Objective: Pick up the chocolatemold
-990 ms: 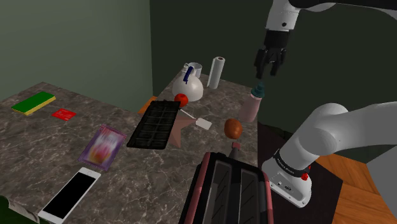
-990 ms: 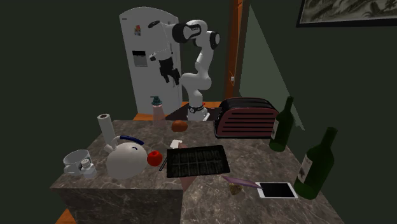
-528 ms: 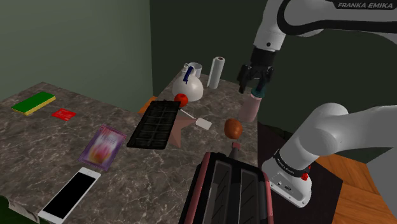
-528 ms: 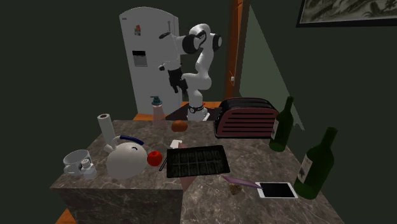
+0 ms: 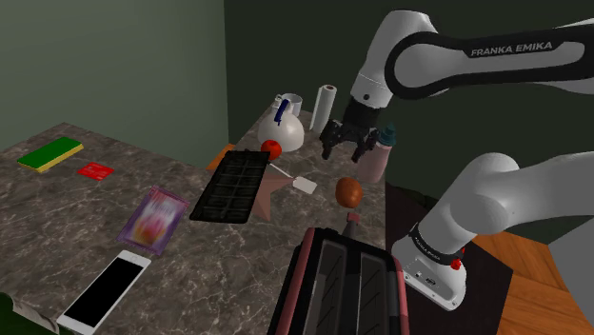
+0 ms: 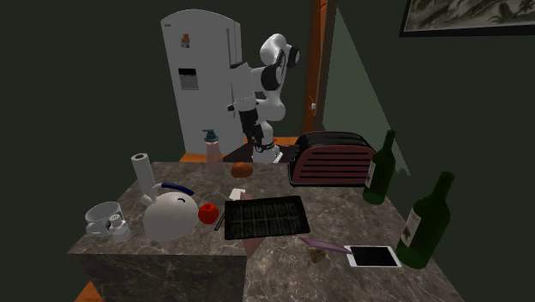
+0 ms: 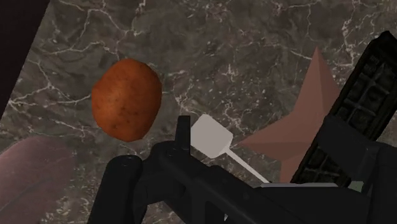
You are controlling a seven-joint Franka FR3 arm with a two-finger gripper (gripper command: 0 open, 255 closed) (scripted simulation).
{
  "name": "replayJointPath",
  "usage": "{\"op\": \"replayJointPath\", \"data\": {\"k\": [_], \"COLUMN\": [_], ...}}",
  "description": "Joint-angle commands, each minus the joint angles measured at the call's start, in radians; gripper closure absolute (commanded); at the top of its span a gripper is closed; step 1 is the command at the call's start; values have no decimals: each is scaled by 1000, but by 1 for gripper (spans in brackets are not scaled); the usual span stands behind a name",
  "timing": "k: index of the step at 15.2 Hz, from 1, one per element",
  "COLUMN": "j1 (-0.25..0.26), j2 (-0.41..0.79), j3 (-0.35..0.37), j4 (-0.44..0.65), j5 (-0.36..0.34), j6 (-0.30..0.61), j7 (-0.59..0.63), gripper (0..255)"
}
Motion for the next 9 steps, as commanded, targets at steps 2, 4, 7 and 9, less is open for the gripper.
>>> {"op": "replayJointPath", "data": {"k": [2,4,7,9], "j1": [17,26,27,19], "j2": [71,135,249,335], "j3": [72,124,201,254], "j4": [-19,-19,-2,21], "j5": [74,119,169,186], "j6": [157,263,426,535], "j7": [77,126,203,258], "gripper": [0,0,0,0]}}
